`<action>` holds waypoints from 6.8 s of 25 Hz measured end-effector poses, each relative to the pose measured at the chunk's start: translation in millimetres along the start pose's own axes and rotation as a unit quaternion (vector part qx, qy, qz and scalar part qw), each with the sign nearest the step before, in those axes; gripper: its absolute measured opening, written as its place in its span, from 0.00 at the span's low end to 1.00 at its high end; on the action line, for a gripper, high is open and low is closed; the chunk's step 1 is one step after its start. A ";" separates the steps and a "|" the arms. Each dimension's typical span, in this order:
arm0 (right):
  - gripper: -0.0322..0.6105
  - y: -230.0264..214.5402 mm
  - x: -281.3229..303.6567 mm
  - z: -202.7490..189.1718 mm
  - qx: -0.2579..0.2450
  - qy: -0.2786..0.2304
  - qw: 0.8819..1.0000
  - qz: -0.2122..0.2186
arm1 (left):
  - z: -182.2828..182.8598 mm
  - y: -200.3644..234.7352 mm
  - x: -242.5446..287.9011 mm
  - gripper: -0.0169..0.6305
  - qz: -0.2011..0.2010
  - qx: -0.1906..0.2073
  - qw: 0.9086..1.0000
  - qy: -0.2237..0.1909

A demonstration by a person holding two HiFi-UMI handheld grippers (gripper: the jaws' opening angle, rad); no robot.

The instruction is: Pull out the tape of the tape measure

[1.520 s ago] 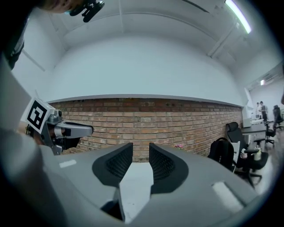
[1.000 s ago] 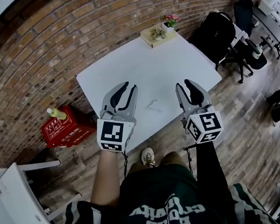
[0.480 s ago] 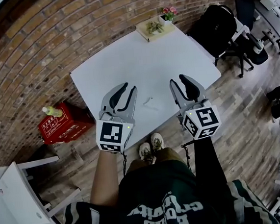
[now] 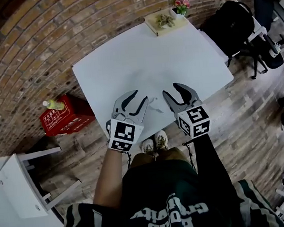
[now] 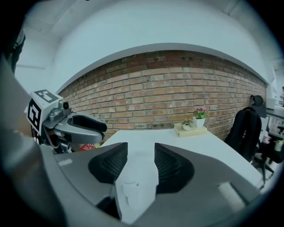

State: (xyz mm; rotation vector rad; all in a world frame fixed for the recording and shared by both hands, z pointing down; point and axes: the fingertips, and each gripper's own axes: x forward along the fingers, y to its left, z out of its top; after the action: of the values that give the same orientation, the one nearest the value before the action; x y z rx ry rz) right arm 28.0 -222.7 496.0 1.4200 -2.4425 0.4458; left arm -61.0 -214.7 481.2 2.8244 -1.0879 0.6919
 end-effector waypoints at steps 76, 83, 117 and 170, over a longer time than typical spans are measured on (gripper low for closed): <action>0.28 -7.5 45.9 -200.2 -0.105 0.330 0.934 0.086 | -193.0 -58.5 86.5 0.08 -0.080 -0.144 0.959 0.232; 0.28 -25.3 44.8 -197.3 -0.088 0.329 0.939 0.054 | -192.4 -57.9 86.8 0.08 -0.079 -0.149 0.959 0.227; 0.28 -42.8 43.3 -163.3 -0.085 0.284 0.954 0.029 | -173.4 -13.8 62.7 0.09 0.012 -0.196 0.964 0.180; 0.28 -60.5 28.3 -157.1 0.105 0.347 0.930 0.067 | -170.9 31.1 39.5 0.09 0.056 -0.255 0.944 0.200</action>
State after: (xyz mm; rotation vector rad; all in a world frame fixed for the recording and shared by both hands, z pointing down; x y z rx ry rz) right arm 80.7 -210.7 657.9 0.9312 -1.9427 1.0618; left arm -122.2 -230.5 647.7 2.0902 -1.1494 0.8037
